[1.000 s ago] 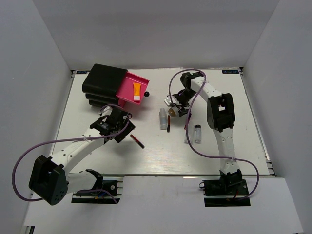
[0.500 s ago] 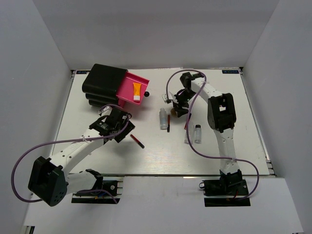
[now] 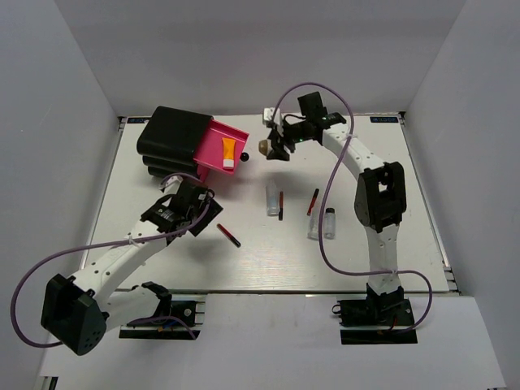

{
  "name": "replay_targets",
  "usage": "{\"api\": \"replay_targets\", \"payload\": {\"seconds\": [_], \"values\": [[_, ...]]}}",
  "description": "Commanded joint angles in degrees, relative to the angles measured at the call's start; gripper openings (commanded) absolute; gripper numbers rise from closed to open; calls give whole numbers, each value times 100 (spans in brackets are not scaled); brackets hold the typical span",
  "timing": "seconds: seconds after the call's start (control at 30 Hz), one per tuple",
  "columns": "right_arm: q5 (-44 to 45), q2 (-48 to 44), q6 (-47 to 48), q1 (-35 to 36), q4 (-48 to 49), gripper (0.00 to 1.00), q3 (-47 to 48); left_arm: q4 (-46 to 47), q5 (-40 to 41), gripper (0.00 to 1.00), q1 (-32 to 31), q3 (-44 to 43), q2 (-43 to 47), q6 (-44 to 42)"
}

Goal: Organize the makeup

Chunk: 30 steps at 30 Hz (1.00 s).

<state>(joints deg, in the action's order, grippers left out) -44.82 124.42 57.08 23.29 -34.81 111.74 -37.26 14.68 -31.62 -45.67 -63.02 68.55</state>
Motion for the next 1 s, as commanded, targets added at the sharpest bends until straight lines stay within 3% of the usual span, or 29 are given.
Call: {"api": "replay_targets", "payload": {"seconds": [0.0,0.17,0.33,0.77,0.97], "values": [[-677,-322,-1906,210,1867,12,251,-36,202,73,24,49,317,88],[-695,-199,-3944,509,3872,13,225,-106,281,73,24,120,528,149],[-467,12,-5407,764,5858,13,102,-247,316,73,24,58,607,141],[-19,407,-7464,1081,8533,16,-803,-475,369,73,24,85,818,255],[245,618,-7826,1178,8824,16,-891,-511,343,73,24,58,827,255]]}}
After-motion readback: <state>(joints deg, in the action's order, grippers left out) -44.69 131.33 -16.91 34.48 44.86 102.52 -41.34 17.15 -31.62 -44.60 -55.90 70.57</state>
